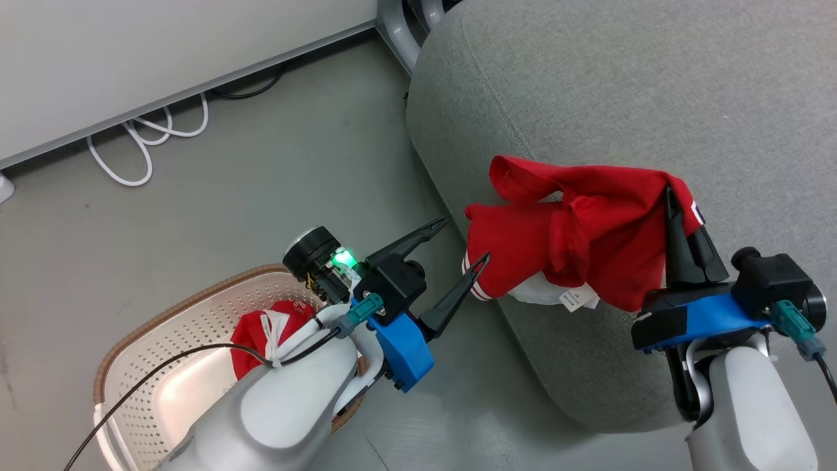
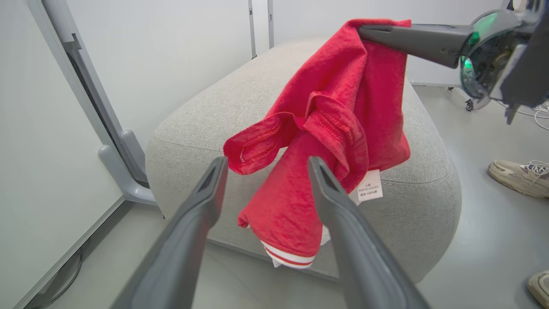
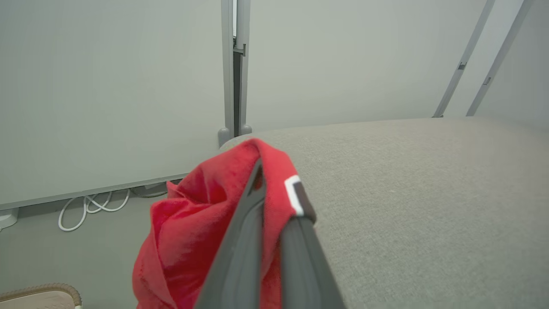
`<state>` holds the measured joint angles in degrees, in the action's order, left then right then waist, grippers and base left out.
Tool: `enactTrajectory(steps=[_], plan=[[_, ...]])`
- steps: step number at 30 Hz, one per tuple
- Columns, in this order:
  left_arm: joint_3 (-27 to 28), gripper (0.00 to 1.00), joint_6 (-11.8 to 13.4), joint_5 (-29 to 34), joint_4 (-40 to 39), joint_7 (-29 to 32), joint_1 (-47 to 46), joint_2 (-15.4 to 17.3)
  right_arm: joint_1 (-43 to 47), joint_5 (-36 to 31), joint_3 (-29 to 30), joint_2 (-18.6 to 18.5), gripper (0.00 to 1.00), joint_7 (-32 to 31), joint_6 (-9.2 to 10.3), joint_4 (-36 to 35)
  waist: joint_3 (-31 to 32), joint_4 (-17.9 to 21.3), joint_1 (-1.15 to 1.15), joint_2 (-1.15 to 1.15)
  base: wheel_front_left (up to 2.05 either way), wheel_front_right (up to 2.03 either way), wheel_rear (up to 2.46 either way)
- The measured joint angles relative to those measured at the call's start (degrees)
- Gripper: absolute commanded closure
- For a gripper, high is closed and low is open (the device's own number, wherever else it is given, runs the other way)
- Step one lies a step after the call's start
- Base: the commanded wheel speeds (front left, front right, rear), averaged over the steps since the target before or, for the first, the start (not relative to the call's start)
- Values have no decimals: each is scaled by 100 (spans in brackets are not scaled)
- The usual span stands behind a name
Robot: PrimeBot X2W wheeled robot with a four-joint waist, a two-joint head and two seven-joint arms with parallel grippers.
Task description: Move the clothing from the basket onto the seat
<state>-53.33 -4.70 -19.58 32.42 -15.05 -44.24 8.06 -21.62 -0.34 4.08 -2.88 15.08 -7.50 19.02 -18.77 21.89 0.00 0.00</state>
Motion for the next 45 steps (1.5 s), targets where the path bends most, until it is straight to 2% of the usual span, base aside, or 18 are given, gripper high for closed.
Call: enactTrajectory(steps=[13, 21, 25, 32, 36, 40, 45], plan=[[-57, 0, -8, -2, 8, 0, -24, -25, 90, 68, 155, 1, 100, 0, 0, -119, -127, 70, 0, 0, 0, 0, 0], [22, 0, 2, -2, -91, 0, -173, 27, -432, -74, 115, 3, 100, 0, -1, -415, -345, -21, 0, 0, 0, 0, 0], [24, 0, 2, 29, -160, 4, -328, 63, -1000, -123, 516, -46, 100, 0, -1, -725, -584, -84, 0, 0, 0, 0, 0], [67, 0, -2, 148, -388, 78, -778, 242, -2154, -55, 1230, -746, 100, 1, -1, -1193, -1244, -240, 0, 0, 0, 0, 0], [73, 0, -8, 212, -572, 144, -1009, 342, -2758, 51, 1834, -1316, 100, 2, 0, -1314, -1689, -336, 0, 0, 0, 0, 0], [82, 0, -9, 274, -768, 216, -1218, 468, -3315, 151, 2150, -1875, 100, 4, -1, -1160, -2143, -428, 1, 0, 0, 0, 0], [63, 0, -16, 366, -1055, 336, -1394, 609, -3757, 280, 2537, -2351, 100, -16, -1, -535, -2690, -485, 1, 0, 0, 0, 0]])
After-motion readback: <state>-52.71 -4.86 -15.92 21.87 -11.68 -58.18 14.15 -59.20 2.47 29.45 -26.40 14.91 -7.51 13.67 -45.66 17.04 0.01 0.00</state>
